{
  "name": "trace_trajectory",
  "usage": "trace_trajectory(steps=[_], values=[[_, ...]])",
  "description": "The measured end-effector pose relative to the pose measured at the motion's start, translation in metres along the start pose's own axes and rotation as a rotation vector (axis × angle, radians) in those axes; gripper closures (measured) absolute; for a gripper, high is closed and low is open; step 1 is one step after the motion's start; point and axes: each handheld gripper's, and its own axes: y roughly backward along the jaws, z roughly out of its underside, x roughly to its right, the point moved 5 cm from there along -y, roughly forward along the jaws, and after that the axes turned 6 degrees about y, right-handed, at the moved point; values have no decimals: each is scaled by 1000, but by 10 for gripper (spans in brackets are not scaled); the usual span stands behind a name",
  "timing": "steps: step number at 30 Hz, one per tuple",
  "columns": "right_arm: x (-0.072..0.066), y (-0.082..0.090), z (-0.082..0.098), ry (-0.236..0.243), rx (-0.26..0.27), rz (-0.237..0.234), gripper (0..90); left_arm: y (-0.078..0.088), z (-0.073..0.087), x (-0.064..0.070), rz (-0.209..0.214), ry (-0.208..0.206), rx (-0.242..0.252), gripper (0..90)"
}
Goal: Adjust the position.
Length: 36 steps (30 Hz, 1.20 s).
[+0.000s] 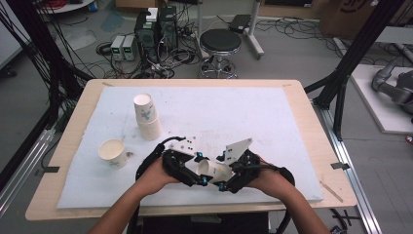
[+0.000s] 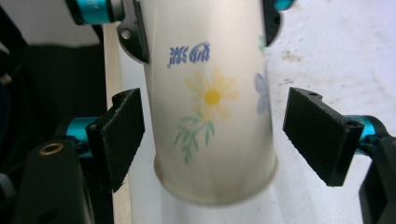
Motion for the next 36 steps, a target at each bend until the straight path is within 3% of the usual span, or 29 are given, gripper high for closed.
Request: trace_trajectory(steps=[8,10,16,20,29,36], values=[[1,26,11,-111,216,32,209,8,7,-5,-5,56,117,360],[1,31,14,-126,269,58,208,9,8,-6,-12,65,142,360],[1,40,21,-167,372,121,208,13,11,-8,-24,74,209,360],[0,41,27,-195,419,142,209,15,13,-10,-35,73,236,360],[-3,34,39,-222,466,168,212,21,14,-11,-43,78,328,360],[-3,29,42,-232,476,147,212,27,12,-9,-23,67,378,361]])
